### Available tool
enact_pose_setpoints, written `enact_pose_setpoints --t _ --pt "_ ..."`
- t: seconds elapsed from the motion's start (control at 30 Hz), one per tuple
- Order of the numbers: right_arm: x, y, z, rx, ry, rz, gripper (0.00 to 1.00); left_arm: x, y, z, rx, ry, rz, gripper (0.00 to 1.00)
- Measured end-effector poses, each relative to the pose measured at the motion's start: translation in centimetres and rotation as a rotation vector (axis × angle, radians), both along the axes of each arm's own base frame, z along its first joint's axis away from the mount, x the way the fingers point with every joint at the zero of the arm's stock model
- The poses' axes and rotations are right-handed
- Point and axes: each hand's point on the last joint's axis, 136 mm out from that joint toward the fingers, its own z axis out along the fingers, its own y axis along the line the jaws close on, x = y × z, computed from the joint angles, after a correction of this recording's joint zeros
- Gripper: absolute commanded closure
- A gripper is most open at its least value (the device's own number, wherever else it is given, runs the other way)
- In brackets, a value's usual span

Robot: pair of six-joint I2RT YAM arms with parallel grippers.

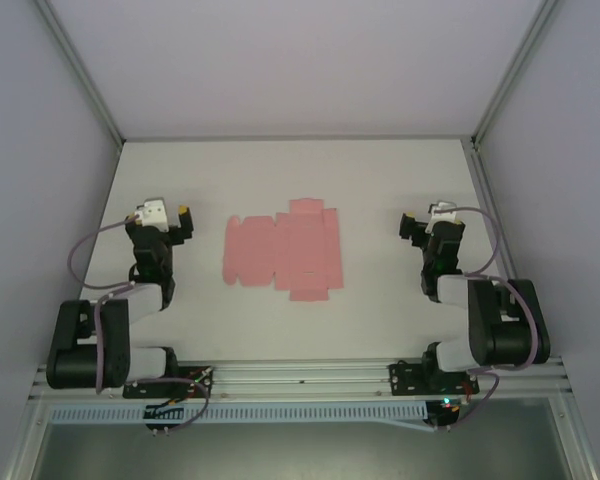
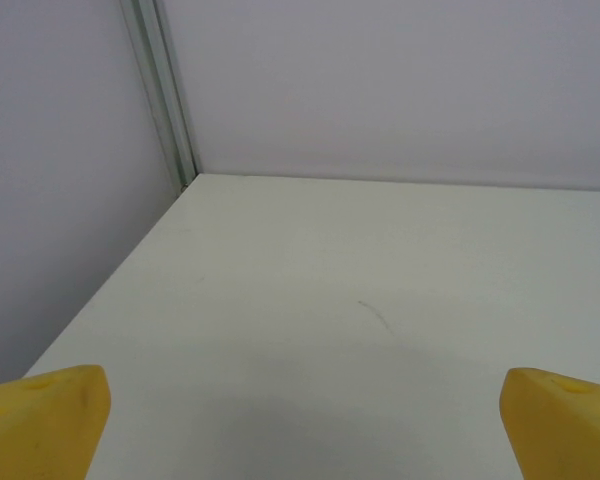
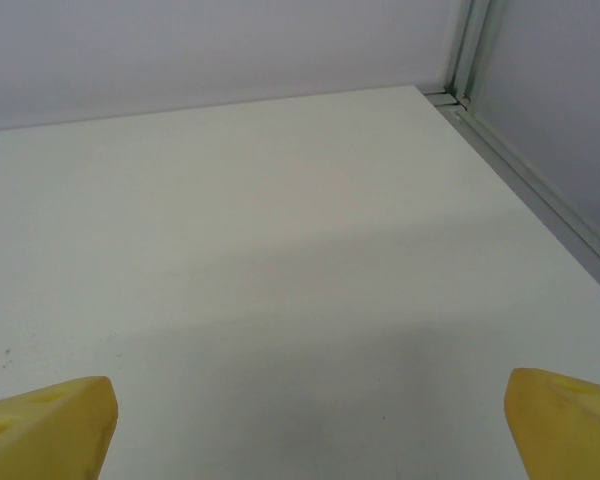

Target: Assemble paper box

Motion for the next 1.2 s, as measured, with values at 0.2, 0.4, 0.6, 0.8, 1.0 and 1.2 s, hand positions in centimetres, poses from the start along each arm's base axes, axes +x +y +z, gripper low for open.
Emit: enact_pose_setpoints --t 0.2,0.4,0.6,0.8,1.0,1.2 --pt "0.0 0.1 3.4 0.016 -0.041 -0.003 0.00 -0.1 -0.9 2.4 -0.058 -0.012 -0.046 0.00" --pt "-0.5 0.7 6.1 0.033 -0.057 0.008 0.00 -1.2 -1.6 3.5 -0.114 -0.003 -0.080 0.00" --pt "-0.8 3.8 7.4 0.099 -0.021 0.076 0.00 -1.0 -2.8 5.3 -0.187 0.010 -0.124 0.00" --pt "-0.5 11.2 9.3 0.185 0.054 0.247 0.00 0.0 -8.2 5.8 -0.268 0.084 -0.277 0.00" --pt "-0.7 19.2 6.4 0.260 0.262 0.408 0.14 0.4 -13.4 1.8 -0.316 0.286 -0.394 0.00" --pt "-1.8 25.4 -0.8 0.364 0.563 0.520 0.36 0.2 -15.1 -2.4 -0.364 0.466 -0.419 0.00"
